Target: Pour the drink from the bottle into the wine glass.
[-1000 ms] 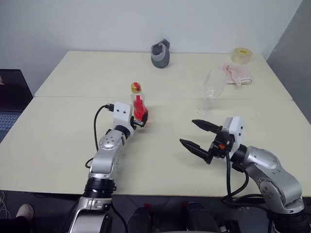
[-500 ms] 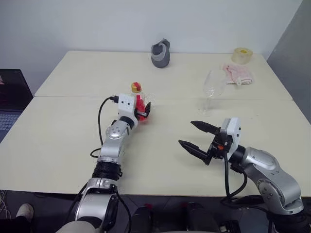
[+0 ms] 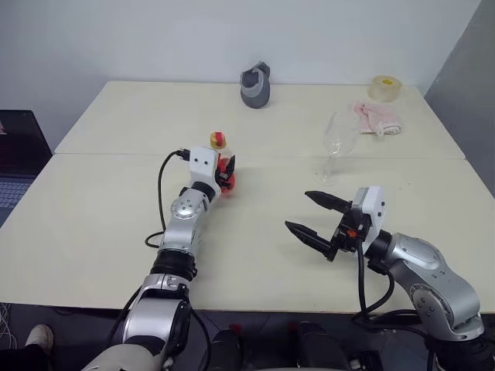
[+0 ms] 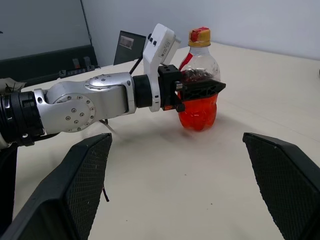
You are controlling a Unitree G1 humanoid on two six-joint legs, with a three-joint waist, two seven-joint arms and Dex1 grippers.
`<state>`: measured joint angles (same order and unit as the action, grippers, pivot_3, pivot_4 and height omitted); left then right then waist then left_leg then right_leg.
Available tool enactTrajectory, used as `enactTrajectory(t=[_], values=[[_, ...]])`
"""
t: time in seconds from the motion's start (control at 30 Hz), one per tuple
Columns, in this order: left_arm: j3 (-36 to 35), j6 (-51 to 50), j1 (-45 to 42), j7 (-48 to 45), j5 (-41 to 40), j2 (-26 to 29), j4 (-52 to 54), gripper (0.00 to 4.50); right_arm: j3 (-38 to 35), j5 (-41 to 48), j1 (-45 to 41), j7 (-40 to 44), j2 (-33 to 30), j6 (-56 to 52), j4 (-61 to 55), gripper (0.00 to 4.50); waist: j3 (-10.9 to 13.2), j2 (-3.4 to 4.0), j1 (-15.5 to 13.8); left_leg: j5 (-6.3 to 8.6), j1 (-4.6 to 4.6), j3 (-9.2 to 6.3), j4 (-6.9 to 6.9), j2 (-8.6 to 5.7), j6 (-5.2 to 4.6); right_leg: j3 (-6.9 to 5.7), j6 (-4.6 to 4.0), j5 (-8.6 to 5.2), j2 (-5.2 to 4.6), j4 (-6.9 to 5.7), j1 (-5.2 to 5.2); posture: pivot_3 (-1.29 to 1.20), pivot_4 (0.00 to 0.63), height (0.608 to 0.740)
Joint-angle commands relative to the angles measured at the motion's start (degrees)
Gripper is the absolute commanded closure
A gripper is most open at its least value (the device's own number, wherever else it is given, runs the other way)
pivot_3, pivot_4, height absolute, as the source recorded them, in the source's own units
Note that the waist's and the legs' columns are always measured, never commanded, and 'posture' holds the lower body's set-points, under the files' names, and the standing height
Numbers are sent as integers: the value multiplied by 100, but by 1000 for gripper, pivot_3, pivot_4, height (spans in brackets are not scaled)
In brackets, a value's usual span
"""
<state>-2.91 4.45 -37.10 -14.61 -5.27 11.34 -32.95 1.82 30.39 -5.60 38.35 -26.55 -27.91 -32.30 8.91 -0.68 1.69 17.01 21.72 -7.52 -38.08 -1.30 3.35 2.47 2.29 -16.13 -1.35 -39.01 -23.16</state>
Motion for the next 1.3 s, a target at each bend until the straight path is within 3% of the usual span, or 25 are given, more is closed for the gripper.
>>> enactTrajectory(t=[0.03,0.2,0.6,0.83,1.3], values=[[-69,57,-48,17,24,69,177,3104,-40,75,-103,-69,32,50,-161,0,0,0,0,0,0,0,0,0,0,0,0,0,0,0,0,0,150,740],[-7,-214,-89,-97,8,117,406,3105,-38,12,-517,-432,146,-201,-38,0,0,0,11,0,0,-2,0,0,0,1,0,0,0,-2,-2,0,150,740],[840,-997,-423,-2188,-159,290,1172,3109,0,-286,-3137,-1641,817,-1381,1356,0,0,0,19,-4,9,-2,0,-1,5,0,-2,1,-1,0,-11,0,150,740],[917,-1281,-433,-2906,-476,273,1590,3109,-49,-218,-3478,-1729,991,-1657,1702,0,1,2,32,-3,12,-5,0,0,4,1,-2,1,-2,-2,-15,0,150,740],[930,-1185,-540,-3025,-402,189,1412,3109,-150,-82,-3625,-1708,1233,-1896,1911,0,1,2,70,-3,11,-7,0,0,3,1,-2,1,-1,-5,-16,0,150,740]])
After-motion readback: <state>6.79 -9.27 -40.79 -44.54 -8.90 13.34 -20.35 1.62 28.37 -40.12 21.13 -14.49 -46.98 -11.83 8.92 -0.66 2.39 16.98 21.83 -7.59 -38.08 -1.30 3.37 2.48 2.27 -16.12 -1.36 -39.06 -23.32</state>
